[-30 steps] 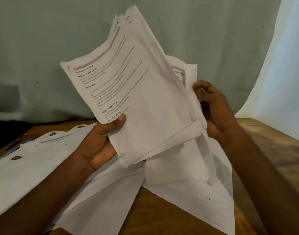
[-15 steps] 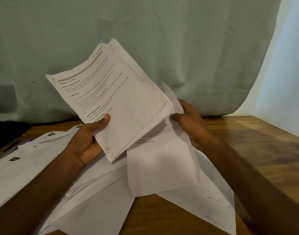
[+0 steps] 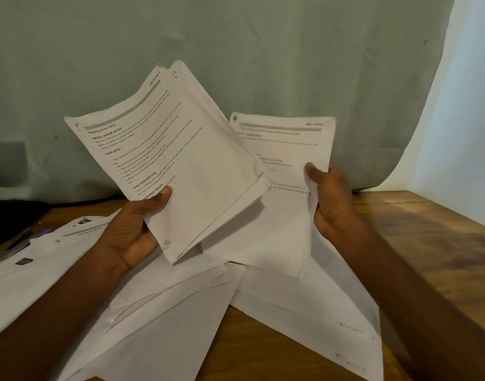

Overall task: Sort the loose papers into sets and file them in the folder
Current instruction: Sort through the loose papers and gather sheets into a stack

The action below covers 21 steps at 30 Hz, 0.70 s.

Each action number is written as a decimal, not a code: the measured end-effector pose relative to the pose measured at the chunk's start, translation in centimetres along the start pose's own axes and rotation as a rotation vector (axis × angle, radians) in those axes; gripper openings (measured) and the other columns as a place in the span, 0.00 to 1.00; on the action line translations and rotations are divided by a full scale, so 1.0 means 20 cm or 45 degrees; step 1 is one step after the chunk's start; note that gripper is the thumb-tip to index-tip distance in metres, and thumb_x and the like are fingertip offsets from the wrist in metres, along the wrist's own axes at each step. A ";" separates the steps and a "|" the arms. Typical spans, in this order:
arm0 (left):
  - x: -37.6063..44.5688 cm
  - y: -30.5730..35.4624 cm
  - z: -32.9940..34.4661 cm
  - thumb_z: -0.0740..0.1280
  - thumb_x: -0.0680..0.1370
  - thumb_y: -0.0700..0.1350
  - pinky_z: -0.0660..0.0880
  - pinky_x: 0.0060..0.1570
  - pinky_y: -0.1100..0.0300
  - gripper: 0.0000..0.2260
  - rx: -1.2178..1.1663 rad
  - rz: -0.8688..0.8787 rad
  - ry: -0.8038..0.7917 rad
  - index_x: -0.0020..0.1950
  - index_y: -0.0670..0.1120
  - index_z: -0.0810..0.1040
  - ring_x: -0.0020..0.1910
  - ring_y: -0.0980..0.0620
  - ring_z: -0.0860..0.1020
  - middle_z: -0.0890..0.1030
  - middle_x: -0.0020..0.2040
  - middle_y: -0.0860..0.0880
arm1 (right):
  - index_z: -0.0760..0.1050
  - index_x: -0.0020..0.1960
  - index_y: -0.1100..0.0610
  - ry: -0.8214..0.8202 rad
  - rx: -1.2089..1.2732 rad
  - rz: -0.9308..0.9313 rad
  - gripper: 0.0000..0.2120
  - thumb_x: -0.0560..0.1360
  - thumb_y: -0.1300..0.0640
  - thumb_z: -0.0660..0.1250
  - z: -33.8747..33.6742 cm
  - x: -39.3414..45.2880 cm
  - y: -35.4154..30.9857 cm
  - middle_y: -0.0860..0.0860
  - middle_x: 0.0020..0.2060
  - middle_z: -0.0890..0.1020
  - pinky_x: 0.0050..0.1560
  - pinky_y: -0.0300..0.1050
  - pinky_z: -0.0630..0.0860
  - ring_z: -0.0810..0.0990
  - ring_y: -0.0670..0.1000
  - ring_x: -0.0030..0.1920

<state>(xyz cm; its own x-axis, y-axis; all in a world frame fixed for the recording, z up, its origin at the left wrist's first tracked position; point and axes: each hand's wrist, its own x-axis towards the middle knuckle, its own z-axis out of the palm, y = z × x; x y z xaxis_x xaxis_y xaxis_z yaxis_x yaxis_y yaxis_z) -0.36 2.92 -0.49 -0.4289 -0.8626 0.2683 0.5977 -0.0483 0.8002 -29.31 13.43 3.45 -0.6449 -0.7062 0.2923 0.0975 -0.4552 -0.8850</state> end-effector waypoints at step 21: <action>0.04 0.07 -0.06 0.62 0.83 0.38 0.81 0.58 0.52 0.21 -0.134 0.113 0.077 0.76 0.48 0.72 0.67 0.50 0.79 0.80 0.69 0.48 | 0.59 0.81 0.42 -1.610 -1.383 -0.362 0.26 0.84 0.43 0.59 0.25 -0.37 0.41 0.40 0.80 0.60 0.80 0.53 0.55 0.57 0.44 0.80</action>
<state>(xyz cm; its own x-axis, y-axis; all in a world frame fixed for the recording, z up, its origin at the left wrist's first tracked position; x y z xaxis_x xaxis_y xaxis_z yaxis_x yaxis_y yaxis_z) 1.01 1.62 0.25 -0.3312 -0.8946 0.3001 0.7005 -0.0200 0.7134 -19.98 12.19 -4.07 0.4700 -0.8786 0.0844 -0.7819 -0.4588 -0.4220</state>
